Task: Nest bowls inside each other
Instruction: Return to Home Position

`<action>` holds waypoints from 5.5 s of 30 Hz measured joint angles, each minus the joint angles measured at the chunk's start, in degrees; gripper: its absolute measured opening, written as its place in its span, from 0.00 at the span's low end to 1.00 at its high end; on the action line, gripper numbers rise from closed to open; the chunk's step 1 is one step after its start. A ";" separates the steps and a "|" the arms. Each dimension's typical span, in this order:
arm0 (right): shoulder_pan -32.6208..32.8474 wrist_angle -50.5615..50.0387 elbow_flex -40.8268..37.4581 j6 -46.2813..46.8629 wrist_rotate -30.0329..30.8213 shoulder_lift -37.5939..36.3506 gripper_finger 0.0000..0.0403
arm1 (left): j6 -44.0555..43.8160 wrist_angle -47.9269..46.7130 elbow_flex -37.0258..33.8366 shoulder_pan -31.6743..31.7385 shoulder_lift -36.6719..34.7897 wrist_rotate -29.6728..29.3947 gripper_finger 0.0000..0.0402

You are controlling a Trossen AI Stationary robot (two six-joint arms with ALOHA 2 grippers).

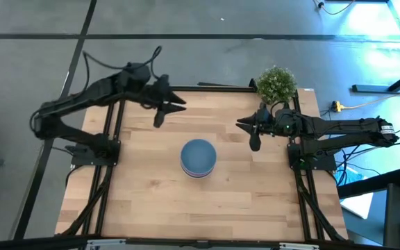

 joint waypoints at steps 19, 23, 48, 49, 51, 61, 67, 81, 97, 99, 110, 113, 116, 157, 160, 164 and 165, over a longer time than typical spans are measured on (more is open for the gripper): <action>-4.46 13.62 -19.99 1.67 -0.36 -16.71 0.20 | -12.58 30.24 -47.55 8.41 -28.97 0.13 0.25; -5.88 13.59 -23.42 3.17 -0.48 -21.05 0.20 | -14.76 35.60 -55.21 10.56 -30.22 1.50 0.25; -8.37 13.70 -28.55 4.48 5.12 -24.33 0.20 | -15.75 44.30 -72.10 31.20 -36.30 13.83 0.25; -8.37 13.69 -28.55 4.48 5.70 -24.33 0.20 | -16.14 45.71 -73.10 31.85 -36.58 13.87 0.25; -8.37 13.48 -28.55 4.42 7.03 -24.33 0.20 | -17.70 48.61 -75.24 32.95 -36.99 13.90 0.25; -8.96 15.07 -31.60 5.57 8.57 -24.33 0.20 | -18.67 52.06 -78.32 35.79 -37.02 16.56 0.25; -10.72 20.40 -36.74 7.33 8.62 -24.30 0.20 | -18.53 51.90 -78.32 36.51 -37.00 16.41 0.25; -12.33 20.57 -36.68 5.67 6.58 -24.61 0.20 | -15.48 51.40 -78.34 36.65 -36.97 4.02 0.25; -12.33 20.55 -36.65 2.82 6.52 -24.59 0.20 | -15.47 51.38 -78.35 36.63 -36.97 2.73 0.25; -12.33 20.55 -36.65 2.82 6.49 -24.59 0.20 | -15.49 51.38 -78.35 36.63 -36.97 2.73 0.25; -12.33 20.52 -36.65 2.80 6.45 -24.59 0.20 | -15.48 51.39 -78.35 36.63 -36.97 2.73 0.25; -12.33 20.52 -36.63 2.80 6.45 -24.59 0.20 | -15.48 51.40 -78.35 36.63 -36.97 2.73 0.25; -12.33 20.52 -36.63 2.80 6.45 -24.58 0.20 | -15.49 51.39 -78.35 36.63 -36.97 2.73 0.25; -12.31 20.52 -36.59 2.78 6.45 -24.57 0.20 | -15.49 51.40 -78.35 36.63 -36.97 2.74 0.25; -12.33 20.50 -36.59 2.80 6.45 -24.57 0.20 | -15.49 51.39 -78.35 36.63 -36.97 2.73 0.25; -12.32 20.51 -36.59 2.78 6.45 -24.57 0.20 | -15.49 51.39 -78.35 36.63 -36.97 2.73 0.25; -12.33 20.52 -36.59 2.78 6.45 -24.57 0.20 | -15.49 51.40 -78.35 36.63 -36.97 2.74 0.25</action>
